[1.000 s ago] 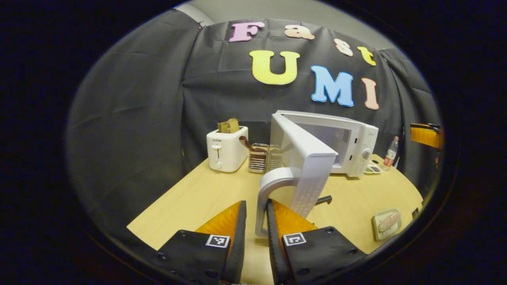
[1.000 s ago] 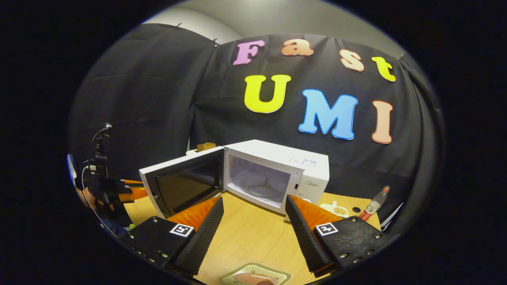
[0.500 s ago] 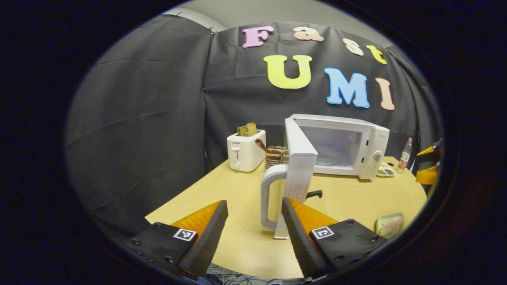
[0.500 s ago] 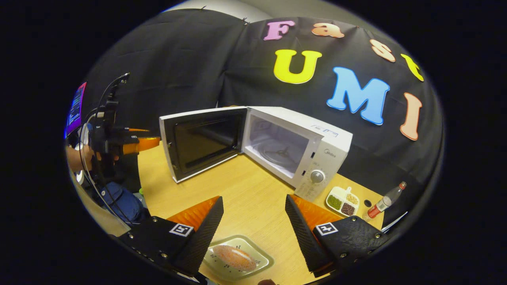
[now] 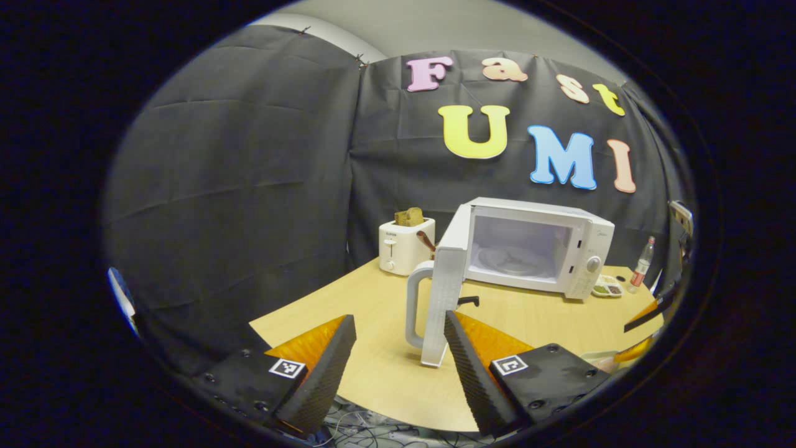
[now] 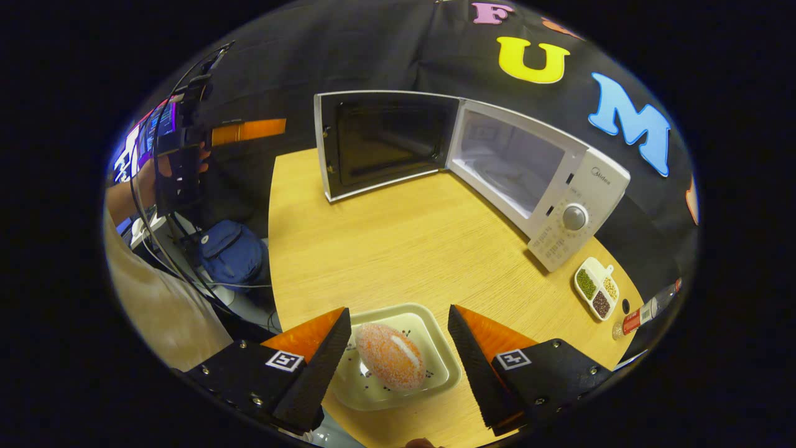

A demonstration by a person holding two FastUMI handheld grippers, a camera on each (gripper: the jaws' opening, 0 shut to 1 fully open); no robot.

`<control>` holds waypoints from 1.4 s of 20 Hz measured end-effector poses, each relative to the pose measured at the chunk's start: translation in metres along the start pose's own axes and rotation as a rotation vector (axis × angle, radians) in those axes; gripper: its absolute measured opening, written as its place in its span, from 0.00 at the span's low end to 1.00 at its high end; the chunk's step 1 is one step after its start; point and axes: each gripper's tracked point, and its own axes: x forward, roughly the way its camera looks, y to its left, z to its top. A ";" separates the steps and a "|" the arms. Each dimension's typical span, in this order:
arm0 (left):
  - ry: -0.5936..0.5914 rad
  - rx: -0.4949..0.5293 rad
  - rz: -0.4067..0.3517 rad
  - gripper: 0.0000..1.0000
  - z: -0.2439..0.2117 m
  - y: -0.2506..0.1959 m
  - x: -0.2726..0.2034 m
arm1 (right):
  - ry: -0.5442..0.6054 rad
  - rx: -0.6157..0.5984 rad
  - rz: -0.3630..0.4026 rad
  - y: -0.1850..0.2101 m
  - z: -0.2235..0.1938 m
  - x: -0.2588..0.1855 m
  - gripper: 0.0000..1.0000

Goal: Open the microwave oven with the left hand, put the food in, and close the microwave oven.

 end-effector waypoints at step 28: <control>-0.086 0.019 0.004 0.94 0.035 0.009 0.001 | 0.088 -0.162 -0.107 -0.011 0.003 0.021 0.75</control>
